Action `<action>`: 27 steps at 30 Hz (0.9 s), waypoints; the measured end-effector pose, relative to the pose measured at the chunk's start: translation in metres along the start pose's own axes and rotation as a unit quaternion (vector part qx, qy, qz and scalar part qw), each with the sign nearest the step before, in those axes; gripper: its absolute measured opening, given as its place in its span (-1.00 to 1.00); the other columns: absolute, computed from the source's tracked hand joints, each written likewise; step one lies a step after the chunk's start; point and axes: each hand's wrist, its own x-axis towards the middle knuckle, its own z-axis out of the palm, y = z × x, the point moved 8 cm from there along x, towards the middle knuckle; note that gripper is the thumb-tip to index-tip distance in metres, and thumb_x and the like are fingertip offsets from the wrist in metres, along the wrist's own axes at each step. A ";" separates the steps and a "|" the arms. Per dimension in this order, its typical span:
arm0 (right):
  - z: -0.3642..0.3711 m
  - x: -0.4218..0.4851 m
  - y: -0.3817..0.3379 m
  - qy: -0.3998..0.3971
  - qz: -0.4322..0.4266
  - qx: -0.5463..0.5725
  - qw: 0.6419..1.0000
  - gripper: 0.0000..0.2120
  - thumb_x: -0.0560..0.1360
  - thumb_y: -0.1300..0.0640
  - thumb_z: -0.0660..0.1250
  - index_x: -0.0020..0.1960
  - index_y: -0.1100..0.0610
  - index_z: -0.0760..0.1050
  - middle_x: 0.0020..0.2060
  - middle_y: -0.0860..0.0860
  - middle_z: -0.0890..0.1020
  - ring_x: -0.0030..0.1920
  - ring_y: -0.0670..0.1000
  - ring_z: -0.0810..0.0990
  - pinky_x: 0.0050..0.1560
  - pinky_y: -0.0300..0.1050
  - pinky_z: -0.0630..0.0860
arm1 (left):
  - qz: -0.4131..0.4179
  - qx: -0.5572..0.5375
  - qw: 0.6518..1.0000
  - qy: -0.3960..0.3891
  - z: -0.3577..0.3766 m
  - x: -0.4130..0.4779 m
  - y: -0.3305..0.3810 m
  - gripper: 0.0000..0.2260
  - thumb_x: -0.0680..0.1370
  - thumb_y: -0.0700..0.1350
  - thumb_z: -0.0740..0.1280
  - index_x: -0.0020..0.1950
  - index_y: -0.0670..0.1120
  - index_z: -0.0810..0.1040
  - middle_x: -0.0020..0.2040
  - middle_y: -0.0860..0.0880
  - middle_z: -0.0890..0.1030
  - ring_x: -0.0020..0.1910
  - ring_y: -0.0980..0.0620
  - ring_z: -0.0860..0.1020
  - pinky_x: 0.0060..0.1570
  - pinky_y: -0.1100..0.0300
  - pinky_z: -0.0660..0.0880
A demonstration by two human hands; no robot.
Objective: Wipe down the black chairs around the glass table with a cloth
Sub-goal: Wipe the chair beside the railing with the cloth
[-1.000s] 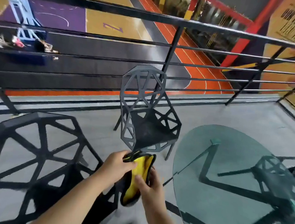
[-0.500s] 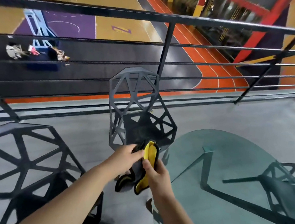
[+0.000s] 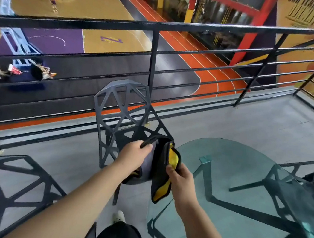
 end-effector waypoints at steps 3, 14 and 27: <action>0.006 0.005 -0.014 -0.050 -0.023 0.036 0.998 -0.72 0.49 0.35 0.33 0.08 0.03 0.52 -0.08 -0.02 0.68 -0.07 -0.04 0.65 -0.10 -0.25 0.55 | -0.019 -0.078 0.994 -0.073 0.036 0.018 0.021 -0.74 0.57 0.10 0.18 0.01 -0.03 0.55 -0.05 -0.06 0.61 -0.03 -0.03 0.55 -0.02 0.08 0.52; -0.014 0.109 -0.015 0.135 0.005 -0.082 0.987 -0.67 0.47 0.42 0.25 0.07 0.05 0.54 -0.12 0.03 0.65 -0.06 0.05 0.60 -0.02 -0.05 0.54 | -0.038 -0.110 0.964 -0.238 0.085 0.138 0.033 -0.80 0.58 -0.07 0.20 0.03 -0.12 0.57 -0.06 -0.12 0.61 -0.07 -0.07 0.60 -0.04 0.09 0.57; 0.128 0.269 -0.038 0.180 0.095 0.132 0.970 -0.59 0.41 0.50 0.12 -0.10 0.13 0.64 -0.26 0.11 0.64 -0.21 0.09 0.54 -0.14 -0.04 0.45 | -0.043 -0.188 0.917 -0.350 -0.022 0.345 -0.014 -0.79 0.44 -0.31 0.39 0.02 -0.08 0.59 -0.05 -0.09 0.68 -0.02 -0.05 0.63 0.03 0.14 0.50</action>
